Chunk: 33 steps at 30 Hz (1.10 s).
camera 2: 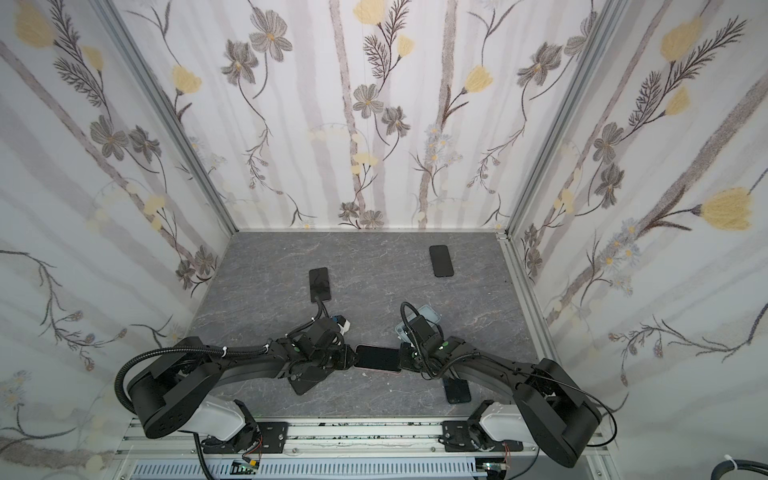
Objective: Put the phone into the phone case
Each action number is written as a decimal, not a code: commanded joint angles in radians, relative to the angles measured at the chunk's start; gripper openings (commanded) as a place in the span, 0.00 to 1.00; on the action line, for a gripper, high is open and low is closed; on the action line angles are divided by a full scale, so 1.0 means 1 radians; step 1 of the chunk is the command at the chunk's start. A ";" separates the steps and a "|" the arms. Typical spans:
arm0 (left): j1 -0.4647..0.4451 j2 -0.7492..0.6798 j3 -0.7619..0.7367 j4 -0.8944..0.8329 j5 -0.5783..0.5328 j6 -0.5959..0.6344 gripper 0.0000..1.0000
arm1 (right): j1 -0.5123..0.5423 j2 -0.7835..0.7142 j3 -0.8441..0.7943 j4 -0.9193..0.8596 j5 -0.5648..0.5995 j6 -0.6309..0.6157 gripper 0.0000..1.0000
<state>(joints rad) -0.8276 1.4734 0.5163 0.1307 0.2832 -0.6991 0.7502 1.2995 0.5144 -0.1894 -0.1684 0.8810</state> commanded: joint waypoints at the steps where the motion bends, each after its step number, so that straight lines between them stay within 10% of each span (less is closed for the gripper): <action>1: -0.009 -0.025 -0.026 -0.064 0.001 -0.026 0.22 | 0.011 0.018 0.004 0.023 -0.054 -0.013 0.10; 33: -0.010 -0.042 -0.022 -0.081 -0.020 -0.013 0.22 | 0.039 -0.054 -0.024 -0.052 -0.015 0.019 0.06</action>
<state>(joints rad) -0.8360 1.4296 0.4931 0.0929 0.2668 -0.7105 0.7872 1.2552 0.4870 -0.2462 -0.1852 0.8894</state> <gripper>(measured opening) 0.217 0.063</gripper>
